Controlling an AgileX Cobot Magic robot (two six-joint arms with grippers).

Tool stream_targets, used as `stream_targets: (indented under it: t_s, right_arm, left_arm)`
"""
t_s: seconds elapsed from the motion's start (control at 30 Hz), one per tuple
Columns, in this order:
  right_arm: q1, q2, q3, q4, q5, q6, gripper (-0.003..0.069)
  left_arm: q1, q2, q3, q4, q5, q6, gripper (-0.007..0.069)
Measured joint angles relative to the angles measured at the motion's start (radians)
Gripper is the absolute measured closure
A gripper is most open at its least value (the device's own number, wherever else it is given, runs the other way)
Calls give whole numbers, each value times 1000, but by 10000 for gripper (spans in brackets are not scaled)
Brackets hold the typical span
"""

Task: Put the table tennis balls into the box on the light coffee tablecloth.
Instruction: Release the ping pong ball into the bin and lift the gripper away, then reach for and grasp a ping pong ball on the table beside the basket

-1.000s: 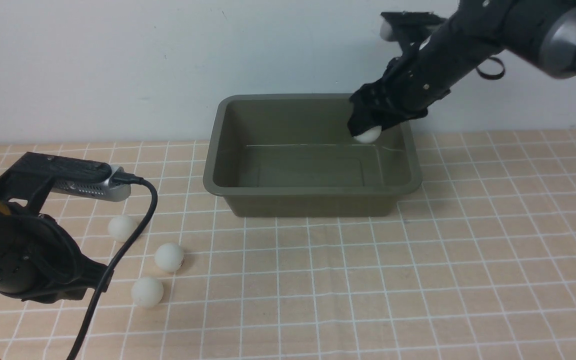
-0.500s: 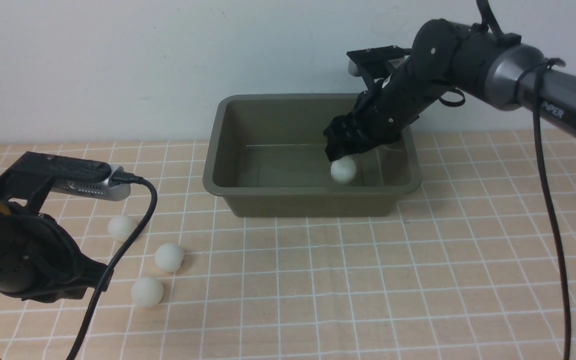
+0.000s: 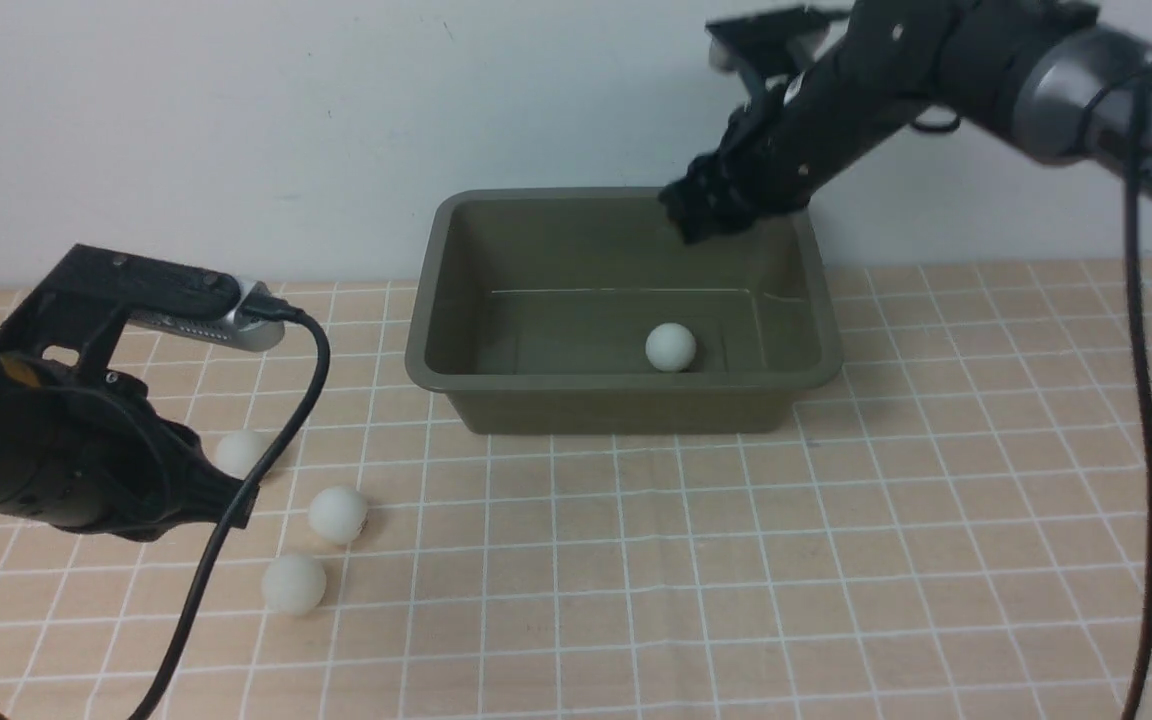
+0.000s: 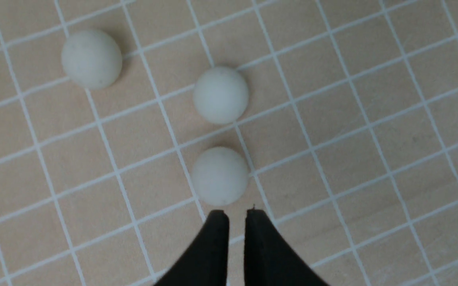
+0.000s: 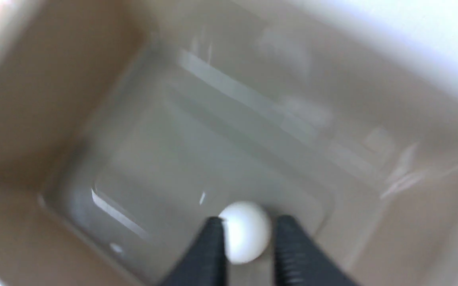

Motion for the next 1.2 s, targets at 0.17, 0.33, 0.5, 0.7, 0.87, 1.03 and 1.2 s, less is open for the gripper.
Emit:
stream_targets:
  t_s: [0.17,0.33,0.5,0.7,0.87,1.03,1.2]
  right_arm:
    - [0,-163,-33,-58,9,0,664]
    - [0,-301,-35,-65,74,1,676]
    - [0,-429,-35,-72,176,0,676]
    - [0,-533,-35,-91,279,-10,676]
    - [0,-622,-35,-101,295,-18,676]
    - [0,-740,45,-137,295,-25,676]
    - [0,-887,228,-162,293,-36,675]
  left_arm:
    - [0,36,0,-82,-15,110,466]
    - [0,108,0,-94,-16,140,309]
    - [0,181,-2,-76,-26,144,196]
    - [0,250,-5,-51,-61,136,186]
    - [0,303,-5,-49,-98,136,179]
    - [0,338,-5,-49,-113,136,179]
    - [0,366,-6,-49,-129,136,179]
